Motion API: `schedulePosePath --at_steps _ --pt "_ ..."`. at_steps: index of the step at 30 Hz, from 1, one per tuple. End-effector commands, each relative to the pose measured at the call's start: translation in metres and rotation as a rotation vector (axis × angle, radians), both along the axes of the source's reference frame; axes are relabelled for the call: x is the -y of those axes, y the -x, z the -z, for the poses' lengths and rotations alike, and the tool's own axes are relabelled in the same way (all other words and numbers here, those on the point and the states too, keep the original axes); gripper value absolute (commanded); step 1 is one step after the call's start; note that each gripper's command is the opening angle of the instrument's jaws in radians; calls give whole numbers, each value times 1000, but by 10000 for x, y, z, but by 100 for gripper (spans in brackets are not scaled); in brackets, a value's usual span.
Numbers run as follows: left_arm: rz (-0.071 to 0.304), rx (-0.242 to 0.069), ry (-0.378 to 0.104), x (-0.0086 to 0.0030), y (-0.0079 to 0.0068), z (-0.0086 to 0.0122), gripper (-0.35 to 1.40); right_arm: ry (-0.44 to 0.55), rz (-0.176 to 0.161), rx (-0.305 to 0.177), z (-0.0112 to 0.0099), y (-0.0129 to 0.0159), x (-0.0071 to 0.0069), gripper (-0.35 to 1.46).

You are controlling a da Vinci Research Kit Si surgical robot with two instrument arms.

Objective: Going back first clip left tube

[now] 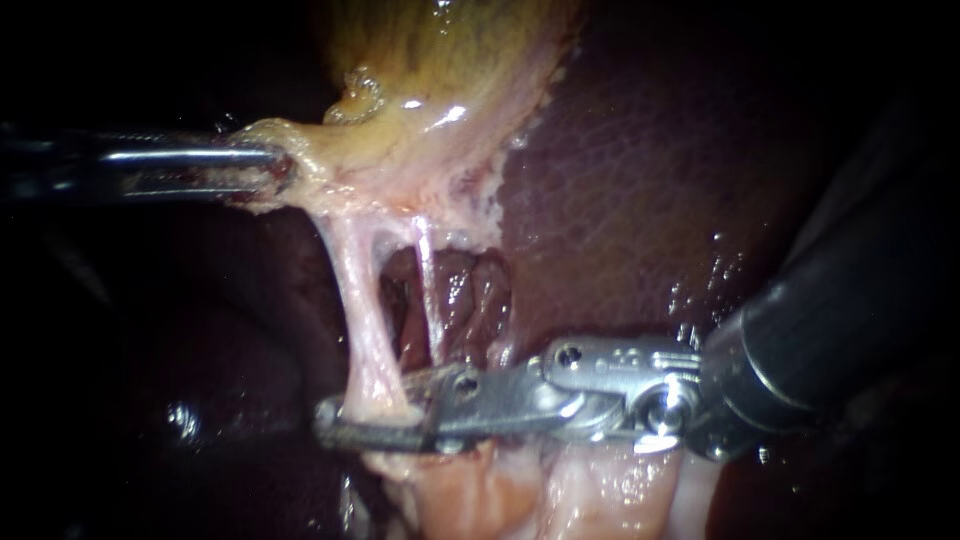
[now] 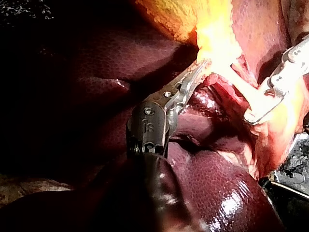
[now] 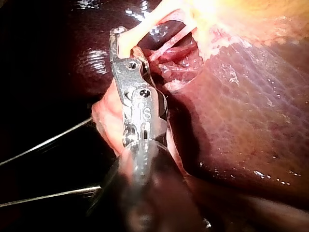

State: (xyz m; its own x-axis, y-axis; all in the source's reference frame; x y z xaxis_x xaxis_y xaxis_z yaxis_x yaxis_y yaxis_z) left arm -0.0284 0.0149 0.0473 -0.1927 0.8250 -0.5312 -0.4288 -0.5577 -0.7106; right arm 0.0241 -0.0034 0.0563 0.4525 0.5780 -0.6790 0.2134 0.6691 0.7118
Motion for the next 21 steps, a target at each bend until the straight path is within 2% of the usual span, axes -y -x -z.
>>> schedulePosePath --at_steps 1,3,5,7,8,12,16,18,21 --pt "0 0 0 0 0 0 -35 0 0 0 0 0 0 -35" --pt "0 0 0 0 0 0 -35 0 0 0 0 0 0 -34" --pt "0 0 0 0 0 0 -35 11 -12 3 -2 0 0 2" --pt "0 0 0 0 0 0 -35 34 -48 18 -5 -2 -2 35" --pt "0 0 0 0 0 0 -35 42 -65 26 -8 -3 -3 41" --pt "1 0 0 1 1 0 -35 122 -114 21 -22 -1 -12 48" --pt "1 -1 1 1 1 -1 -35 226 -185 44 -37 3 -30 49" --pt "1 -1 1 1 1 -1 -35 276 -220 61 -39 8 -39 50" --pt "1 -1 1 1 1 -1 -35 316 -241 74 -34 21 -51 50"
